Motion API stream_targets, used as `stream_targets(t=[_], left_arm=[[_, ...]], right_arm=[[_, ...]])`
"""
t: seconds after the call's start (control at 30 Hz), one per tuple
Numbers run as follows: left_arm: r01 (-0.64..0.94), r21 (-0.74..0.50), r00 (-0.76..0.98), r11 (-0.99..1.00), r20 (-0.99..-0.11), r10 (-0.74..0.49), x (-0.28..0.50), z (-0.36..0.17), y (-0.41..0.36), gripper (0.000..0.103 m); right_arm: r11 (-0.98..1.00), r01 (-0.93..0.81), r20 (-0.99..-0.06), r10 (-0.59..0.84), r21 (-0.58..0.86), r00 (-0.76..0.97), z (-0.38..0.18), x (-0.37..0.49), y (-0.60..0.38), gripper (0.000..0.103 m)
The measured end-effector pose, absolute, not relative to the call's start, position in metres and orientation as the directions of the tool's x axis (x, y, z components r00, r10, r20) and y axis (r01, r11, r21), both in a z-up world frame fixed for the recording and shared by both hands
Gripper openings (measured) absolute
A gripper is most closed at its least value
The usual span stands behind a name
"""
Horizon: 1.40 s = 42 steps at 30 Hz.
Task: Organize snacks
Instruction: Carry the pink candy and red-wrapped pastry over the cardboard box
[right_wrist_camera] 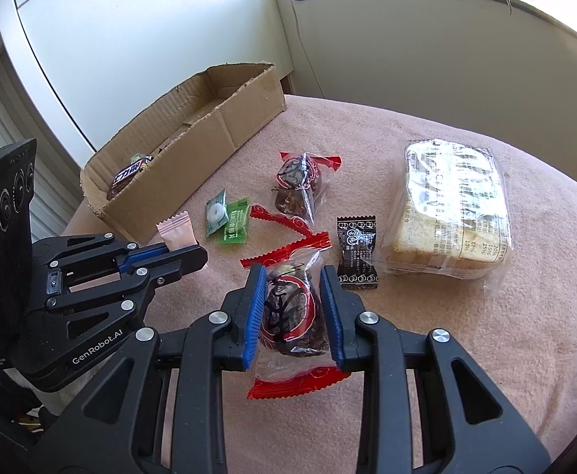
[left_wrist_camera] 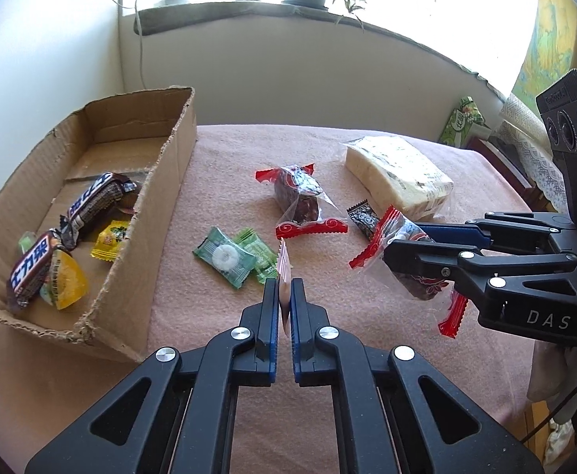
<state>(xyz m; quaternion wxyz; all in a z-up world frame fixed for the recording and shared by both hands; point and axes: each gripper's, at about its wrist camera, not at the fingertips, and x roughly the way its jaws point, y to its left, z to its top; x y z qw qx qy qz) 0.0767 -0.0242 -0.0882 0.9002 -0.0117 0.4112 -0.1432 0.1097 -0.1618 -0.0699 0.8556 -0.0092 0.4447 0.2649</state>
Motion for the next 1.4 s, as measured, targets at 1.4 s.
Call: stream_targets(t=[1.4], left_arm=[[0.065, -0.142, 0.773, 0.988, -0.619, -0.14, 0.073, -0.031, 0.09, 0.004]], right_arm=[[0.798, -0.562, -0.684, 0.535, 0.217, 0.495, -0.007, 0.147, -0.05, 0.029]])
